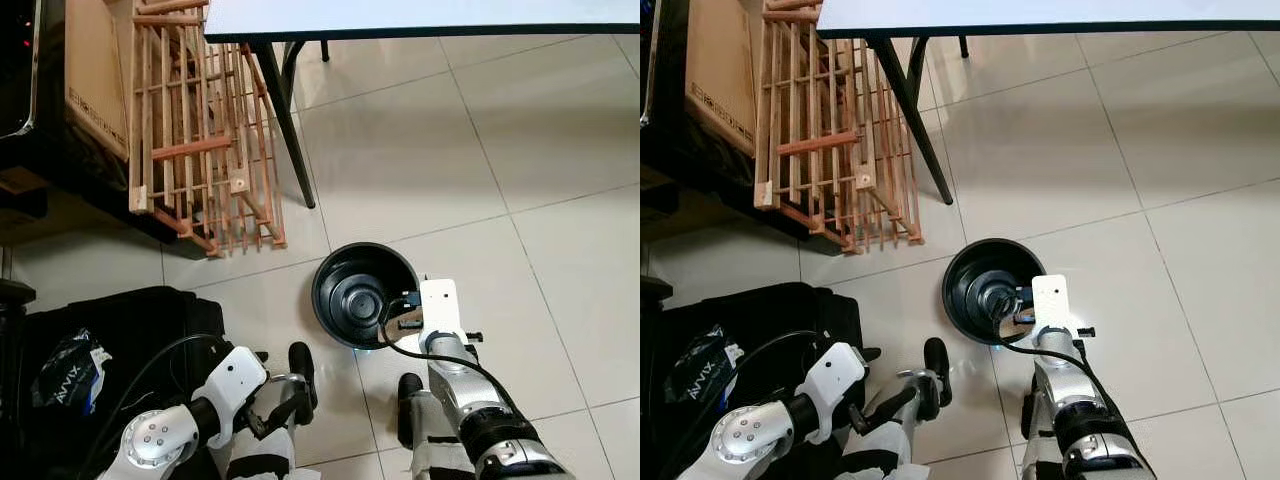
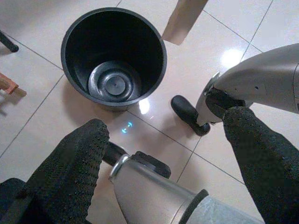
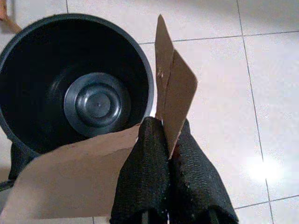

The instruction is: Picking trash to rubbish bin

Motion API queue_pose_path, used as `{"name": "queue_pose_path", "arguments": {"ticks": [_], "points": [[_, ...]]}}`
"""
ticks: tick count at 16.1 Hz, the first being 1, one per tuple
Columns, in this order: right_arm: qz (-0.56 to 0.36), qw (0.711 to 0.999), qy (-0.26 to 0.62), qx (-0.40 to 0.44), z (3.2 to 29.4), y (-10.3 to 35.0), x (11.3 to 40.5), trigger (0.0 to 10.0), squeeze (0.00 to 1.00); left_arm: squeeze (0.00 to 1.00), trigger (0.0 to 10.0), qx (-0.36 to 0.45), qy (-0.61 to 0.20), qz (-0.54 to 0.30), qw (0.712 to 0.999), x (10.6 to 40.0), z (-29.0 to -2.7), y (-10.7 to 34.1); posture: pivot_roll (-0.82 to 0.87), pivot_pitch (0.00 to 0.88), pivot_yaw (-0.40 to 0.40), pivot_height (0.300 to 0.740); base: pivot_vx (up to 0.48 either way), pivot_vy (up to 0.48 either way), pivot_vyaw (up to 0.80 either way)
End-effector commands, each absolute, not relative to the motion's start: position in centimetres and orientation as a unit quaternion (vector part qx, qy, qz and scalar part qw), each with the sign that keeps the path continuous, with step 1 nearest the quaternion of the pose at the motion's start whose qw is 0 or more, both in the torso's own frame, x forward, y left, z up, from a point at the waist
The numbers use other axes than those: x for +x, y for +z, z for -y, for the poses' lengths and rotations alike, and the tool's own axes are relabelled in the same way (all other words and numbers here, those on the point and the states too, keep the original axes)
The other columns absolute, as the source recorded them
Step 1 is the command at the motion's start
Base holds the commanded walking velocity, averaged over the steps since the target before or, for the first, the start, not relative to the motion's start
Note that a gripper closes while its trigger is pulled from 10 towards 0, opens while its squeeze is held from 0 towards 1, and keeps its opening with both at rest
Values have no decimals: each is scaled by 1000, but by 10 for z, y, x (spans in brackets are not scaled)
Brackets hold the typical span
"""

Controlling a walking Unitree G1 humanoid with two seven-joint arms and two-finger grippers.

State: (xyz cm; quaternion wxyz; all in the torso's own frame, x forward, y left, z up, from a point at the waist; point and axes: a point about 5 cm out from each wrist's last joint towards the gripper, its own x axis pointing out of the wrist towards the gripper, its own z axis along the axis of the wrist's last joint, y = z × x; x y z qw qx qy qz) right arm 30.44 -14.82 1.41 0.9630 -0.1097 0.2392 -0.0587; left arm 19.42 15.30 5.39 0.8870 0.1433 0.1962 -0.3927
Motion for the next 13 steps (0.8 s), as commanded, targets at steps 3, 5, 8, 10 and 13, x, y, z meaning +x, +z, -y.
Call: {"name": "queue_pose_path", "arguments": {"ticks": [3,5,8,10,13], "points": [[-262,956,-56,-118,144,0,295,10000,0,0,10000,141,-388,-221,884,184,-159,50,137,532,169,740,0,0,0],[-258,956,-53,-128,142,0,295,10000,0,0,10000,142,-386,-225,884,181,-162,50,140,536,169,740,0,0,0],[-229,962,-59,-136,144,7,302,10000,0,0,10000,141,-385,-230,882,176,-163,50,143,548,170,740,0,0,0],[-205,967,-65,-134,144,16,309,10000,0,0,10000,141,-385,-233,882,175,-163,50,146,554,172,740,0,0,0],[-178,973,-62,-134,141,25,315,10000,0,0,10000,141,-384,-235,881,173,-164,51,146,558,172,740,0,0,0]]}}
